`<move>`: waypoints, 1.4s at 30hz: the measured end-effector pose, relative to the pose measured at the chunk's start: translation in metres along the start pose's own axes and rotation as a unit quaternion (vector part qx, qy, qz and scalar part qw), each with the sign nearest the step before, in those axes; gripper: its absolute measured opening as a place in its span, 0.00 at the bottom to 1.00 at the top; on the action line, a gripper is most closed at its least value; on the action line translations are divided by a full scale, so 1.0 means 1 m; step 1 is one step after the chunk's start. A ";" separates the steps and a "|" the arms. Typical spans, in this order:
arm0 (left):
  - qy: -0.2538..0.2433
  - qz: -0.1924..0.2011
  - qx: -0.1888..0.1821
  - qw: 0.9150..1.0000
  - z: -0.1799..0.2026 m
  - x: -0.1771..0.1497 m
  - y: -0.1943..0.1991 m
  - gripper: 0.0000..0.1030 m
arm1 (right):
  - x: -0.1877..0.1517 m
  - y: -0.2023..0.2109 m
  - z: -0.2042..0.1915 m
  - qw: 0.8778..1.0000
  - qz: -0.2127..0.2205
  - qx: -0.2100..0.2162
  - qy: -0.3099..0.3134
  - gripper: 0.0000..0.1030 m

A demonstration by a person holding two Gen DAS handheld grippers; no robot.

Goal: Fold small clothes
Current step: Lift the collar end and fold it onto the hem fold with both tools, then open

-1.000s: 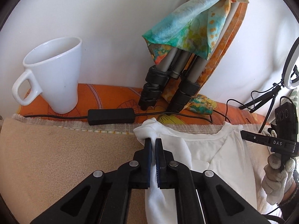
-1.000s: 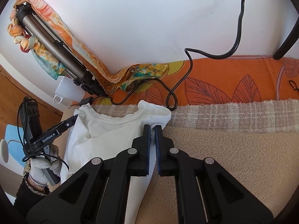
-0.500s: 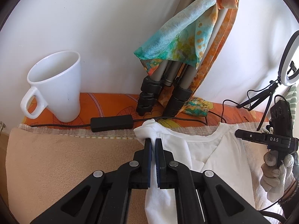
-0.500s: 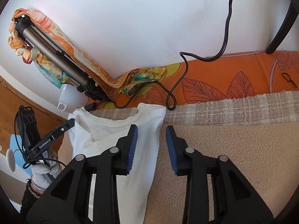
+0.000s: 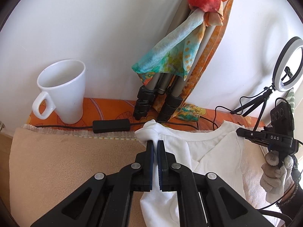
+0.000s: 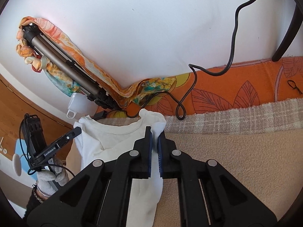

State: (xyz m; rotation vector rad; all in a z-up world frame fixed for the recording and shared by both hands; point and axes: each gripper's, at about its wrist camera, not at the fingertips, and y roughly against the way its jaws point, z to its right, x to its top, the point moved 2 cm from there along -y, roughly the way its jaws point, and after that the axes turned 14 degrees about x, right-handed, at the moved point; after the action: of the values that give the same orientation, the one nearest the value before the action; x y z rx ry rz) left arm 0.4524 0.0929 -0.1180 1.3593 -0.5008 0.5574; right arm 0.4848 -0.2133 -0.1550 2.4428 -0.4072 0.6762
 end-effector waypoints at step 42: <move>-0.055 -0.010 0.019 0.998 0.021 -0.241 0.204 0.02 | -0.272 0.127 -0.165 0.983 -0.061 -0.056 0.161 0.06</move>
State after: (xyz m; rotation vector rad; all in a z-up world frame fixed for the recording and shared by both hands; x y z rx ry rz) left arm 0.1364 0.0770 -0.1111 1.4348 -0.5671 0.4799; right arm 0.1444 -0.1793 -0.1303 2.1815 -0.1602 0.9494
